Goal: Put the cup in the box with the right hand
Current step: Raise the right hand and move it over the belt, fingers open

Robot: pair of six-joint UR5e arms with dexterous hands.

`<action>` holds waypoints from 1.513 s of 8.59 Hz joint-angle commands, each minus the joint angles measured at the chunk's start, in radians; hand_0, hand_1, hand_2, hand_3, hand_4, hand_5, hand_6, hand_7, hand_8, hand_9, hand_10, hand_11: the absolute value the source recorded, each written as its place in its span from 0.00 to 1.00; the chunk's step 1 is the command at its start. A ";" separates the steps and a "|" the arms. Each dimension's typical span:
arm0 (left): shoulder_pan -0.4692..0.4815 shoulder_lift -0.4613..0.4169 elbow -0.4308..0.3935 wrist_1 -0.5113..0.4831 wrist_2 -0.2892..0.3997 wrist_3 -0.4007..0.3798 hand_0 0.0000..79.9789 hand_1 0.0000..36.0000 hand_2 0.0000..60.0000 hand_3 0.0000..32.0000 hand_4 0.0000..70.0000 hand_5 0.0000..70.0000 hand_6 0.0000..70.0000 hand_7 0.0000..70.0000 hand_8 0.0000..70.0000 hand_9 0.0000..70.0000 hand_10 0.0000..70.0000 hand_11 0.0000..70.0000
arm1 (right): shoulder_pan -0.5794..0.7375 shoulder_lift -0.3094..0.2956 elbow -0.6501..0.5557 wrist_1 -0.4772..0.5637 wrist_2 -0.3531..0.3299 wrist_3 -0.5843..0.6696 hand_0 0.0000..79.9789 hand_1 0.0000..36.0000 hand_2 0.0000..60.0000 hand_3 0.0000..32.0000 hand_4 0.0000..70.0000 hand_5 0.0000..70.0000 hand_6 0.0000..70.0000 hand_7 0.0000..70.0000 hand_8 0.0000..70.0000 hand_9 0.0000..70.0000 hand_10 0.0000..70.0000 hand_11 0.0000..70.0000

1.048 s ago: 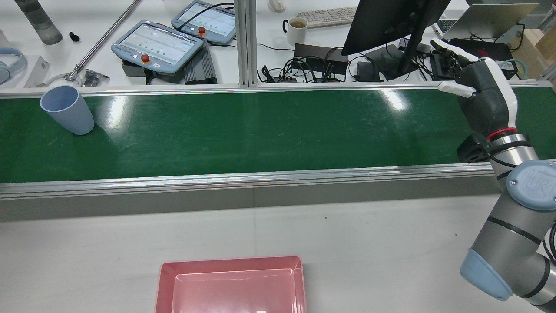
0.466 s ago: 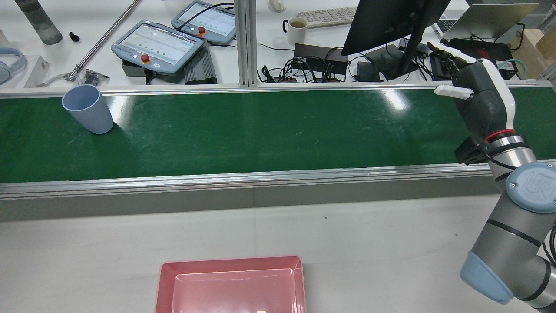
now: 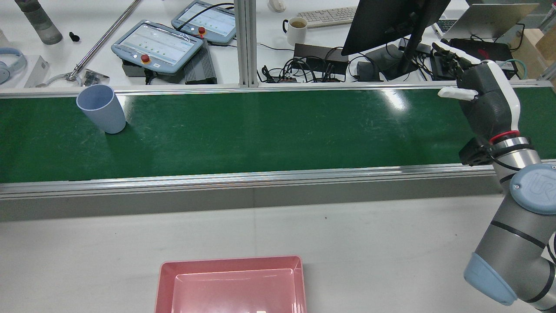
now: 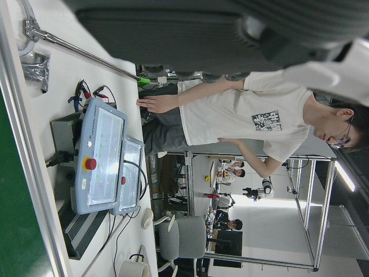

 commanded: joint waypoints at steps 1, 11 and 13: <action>0.001 -0.001 -0.001 0.001 0.000 0.000 0.00 0.00 0.00 0.00 0.00 0.00 0.00 0.00 0.00 0.00 0.00 0.00 | -0.033 0.045 -0.009 -0.022 0.016 -0.033 0.58 0.14 0.00 0.00 0.23 0.05 0.14 0.65 0.12 0.28 0.00 0.00; 0.001 -0.001 -0.001 0.000 0.000 0.000 0.00 0.00 0.00 0.00 0.00 0.00 0.00 0.00 0.00 0.00 0.00 0.00 | -0.072 0.178 -0.182 -0.012 0.031 0.060 0.41 0.00 0.00 0.00 0.32 0.01 0.17 0.83 0.13 0.32 0.00 0.00; 0.001 -0.001 -0.001 0.001 0.000 0.000 0.00 0.00 0.00 0.00 0.00 0.00 0.00 0.00 0.00 0.00 0.00 0.00 | -0.076 0.170 -0.182 -0.021 0.022 0.057 0.17 0.26 0.58 0.00 0.14 0.01 0.17 0.85 0.11 0.31 0.00 0.00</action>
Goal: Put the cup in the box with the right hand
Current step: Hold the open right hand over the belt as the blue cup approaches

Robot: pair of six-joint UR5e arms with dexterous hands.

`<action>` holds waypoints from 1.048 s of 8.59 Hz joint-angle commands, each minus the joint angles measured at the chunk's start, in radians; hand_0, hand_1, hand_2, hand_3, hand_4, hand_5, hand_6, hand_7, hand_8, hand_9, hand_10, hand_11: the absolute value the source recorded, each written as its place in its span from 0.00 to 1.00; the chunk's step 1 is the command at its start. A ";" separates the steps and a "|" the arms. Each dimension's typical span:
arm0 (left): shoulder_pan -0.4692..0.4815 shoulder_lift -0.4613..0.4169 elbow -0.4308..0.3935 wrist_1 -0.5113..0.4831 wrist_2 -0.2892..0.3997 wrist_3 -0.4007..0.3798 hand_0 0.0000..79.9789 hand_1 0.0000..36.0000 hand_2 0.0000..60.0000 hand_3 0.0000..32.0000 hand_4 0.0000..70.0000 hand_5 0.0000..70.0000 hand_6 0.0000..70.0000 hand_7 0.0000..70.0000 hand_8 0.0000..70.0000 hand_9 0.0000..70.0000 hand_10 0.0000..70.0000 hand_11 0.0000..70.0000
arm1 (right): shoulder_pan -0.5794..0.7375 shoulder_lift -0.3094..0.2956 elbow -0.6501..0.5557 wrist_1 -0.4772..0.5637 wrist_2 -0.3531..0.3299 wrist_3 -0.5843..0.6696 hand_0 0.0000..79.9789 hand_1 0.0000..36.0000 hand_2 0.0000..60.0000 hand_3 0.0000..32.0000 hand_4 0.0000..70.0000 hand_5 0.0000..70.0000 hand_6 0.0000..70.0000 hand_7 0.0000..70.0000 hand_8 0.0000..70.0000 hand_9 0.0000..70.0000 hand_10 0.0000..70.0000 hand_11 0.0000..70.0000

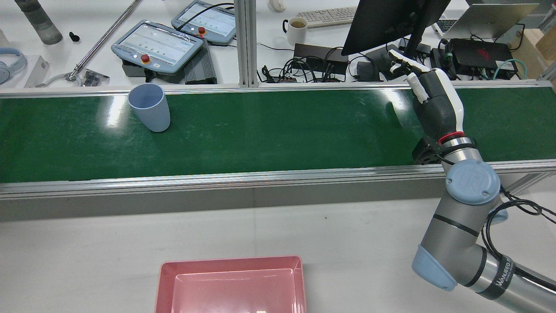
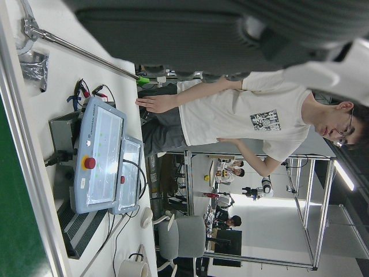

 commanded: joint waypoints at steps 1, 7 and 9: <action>0.001 0.000 0.000 0.000 0.000 0.000 0.00 0.00 0.00 0.00 0.00 0.00 0.00 0.00 0.00 0.00 0.00 0.00 | -0.010 -0.028 -0.005 -0.005 -0.010 0.003 0.14 0.24 0.57 0.00 0.14 0.01 0.17 0.85 0.12 0.32 0.00 0.00; 0.001 0.000 0.000 0.000 0.000 0.000 0.00 0.00 0.00 0.00 0.00 0.00 0.00 0.00 0.00 0.00 0.00 0.00 | 0.005 -0.029 -0.025 -0.004 -0.013 -0.003 0.52 0.00 0.00 0.00 0.39 0.02 0.16 0.80 0.11 0.30 0.00 0.00; 0.001 0.000 0.000 0.000 0.000 0.000 0.00 0.00 0.00 0.00 0.00 0.00 0.00 0.00 0.00 0.00 0.00 0.00 | 0.003 -0.018 -0.057 0.000 -0.013 -0.011 0.52 0.00 0.00 0.00 0.39 0.02 0.17 0.82 0.11 0.31 0.00 0.00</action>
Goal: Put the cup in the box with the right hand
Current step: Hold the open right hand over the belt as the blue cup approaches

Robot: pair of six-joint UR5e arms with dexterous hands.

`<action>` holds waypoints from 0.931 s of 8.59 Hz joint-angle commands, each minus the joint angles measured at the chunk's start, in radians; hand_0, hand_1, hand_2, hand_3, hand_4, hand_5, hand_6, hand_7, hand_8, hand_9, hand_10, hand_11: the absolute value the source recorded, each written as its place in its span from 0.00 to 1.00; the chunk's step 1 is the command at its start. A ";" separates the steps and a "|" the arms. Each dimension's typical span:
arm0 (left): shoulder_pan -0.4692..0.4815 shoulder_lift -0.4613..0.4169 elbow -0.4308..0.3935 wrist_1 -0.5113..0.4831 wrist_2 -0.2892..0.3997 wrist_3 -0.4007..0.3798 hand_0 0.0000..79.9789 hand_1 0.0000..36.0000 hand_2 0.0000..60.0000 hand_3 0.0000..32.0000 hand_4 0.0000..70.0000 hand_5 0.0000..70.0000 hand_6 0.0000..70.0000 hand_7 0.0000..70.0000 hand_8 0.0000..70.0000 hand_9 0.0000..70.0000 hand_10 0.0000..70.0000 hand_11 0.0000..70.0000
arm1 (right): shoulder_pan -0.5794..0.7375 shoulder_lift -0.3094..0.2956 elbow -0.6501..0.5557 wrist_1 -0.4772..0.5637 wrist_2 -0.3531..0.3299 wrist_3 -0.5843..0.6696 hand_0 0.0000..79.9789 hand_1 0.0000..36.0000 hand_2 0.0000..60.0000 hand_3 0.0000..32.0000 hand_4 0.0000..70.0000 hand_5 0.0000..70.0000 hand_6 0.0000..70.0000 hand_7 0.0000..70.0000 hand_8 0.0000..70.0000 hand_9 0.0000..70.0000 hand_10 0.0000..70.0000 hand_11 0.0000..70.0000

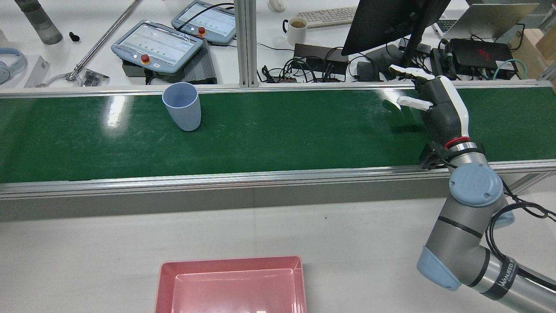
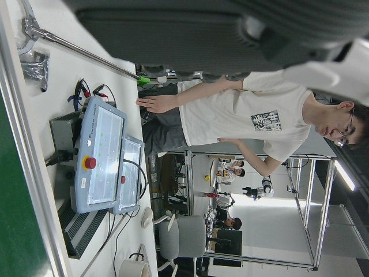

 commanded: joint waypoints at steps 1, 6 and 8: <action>0.000 0.000 0.000 0.000 0.000 0.000 0.00 0.00 0.00 0.00 0.00 0.00 0.00 0.00 0.00 0.00 0.00 0.00 | -0.001 0.026 -0.030 0.003 0.000 -0.019 0.51 0.00 0.00 0.00 0.40 0.01 0.17 0.84 0.12 0.32 0.00 0.00; -0.001 0.000 0.000 0.000 0.000 0.000 0.00 0.00 0.00 0.00 0.00 0.00 0.00 0.00 0.00 0.00 0.00 0.00 | 0.008 0.026 -0.024 0.000 -0.015 -0.020 0.53 0.00 0.00 0.00 0.40 0.02 0.17 0.85 0.11 0.31 0.00 0.00; 0.000 0.000 0.000 0.000 0.000 0.000 0.00 0.00 0.00 0.00 0.00 0.00 0.00 0.00 0.00 0.00 0.00 0.00 | 0.011 0.024 -0.025 0.000 -0.015 -0.021 0.53 0.00 0.00 0.00 0.40 0.02 0.17 0.85 0.12 0.32 0.00 0.00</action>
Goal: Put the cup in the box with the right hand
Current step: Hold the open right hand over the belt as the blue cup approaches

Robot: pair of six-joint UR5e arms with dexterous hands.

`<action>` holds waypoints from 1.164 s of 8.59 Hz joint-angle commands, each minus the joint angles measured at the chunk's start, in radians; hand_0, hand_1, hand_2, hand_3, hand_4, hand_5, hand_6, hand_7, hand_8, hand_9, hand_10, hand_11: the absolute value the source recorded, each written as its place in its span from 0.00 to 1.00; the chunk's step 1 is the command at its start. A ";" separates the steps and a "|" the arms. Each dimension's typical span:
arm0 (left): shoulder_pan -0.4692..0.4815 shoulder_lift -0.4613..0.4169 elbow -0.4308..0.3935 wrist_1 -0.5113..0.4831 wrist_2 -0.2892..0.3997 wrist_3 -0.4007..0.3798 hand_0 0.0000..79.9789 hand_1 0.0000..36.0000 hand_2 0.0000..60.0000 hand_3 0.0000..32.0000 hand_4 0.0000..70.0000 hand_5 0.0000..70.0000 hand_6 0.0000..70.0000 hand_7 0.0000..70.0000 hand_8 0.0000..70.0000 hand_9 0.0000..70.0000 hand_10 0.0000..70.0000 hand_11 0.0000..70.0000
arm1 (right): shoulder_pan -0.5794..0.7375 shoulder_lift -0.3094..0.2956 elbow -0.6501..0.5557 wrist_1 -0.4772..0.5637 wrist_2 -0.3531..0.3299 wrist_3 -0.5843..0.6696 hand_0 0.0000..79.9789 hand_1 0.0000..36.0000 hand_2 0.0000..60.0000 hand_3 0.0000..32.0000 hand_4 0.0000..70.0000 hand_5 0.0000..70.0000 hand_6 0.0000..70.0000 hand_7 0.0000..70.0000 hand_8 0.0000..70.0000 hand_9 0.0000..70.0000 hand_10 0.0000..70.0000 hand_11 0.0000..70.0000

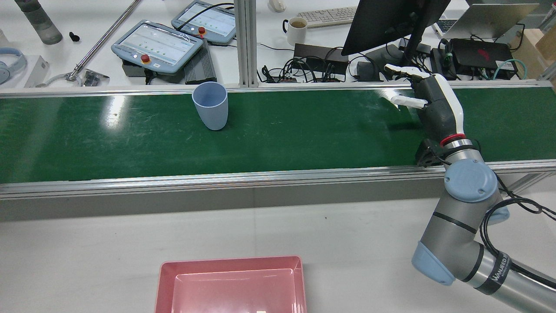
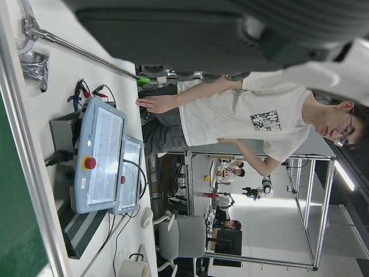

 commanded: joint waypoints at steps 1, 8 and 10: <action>-0.001 0.000 0.000 0.000 0.000 0.000 0.00 0.00 0.00 0.00 0.00 0.00 0.00 0.00 0.00 0.00 0.00 0.00 | 0.004 0.000 -0.003 0.001 -0.001 -0.001 0.53 0.00 0.00 0.00 0.41 0.02 0.18 0.87 0.12 0.32 0.00 0.00; 0.001 0.000 0.000 0.000 0.000 0.000 0.00 0.00 0.00 0.00 0.00 0.00 0.00 0.00 0.00 0.00 0.00 0.00 | 0.004 0.000 -0.019 0.005 -0.001 -0.001 0.54 0.00 0.00 0.00 0.37 0.02 0.18 0.87 0.13 0.34 0.00 0.00; -0.001 0.000 0.000 0.000 0.000 0.000 0.00 0.00 0.00 0.00 0.00 0.00 0.00 0.00 0.00 0.00 0.00 0.00 | 0.004 0.002 -0.014 0.005 -0.001 -0.001 0.54 0.00 0.00 0.00 0.36 0.03 0.18 0.85 0.13 0.33 0.00 0.00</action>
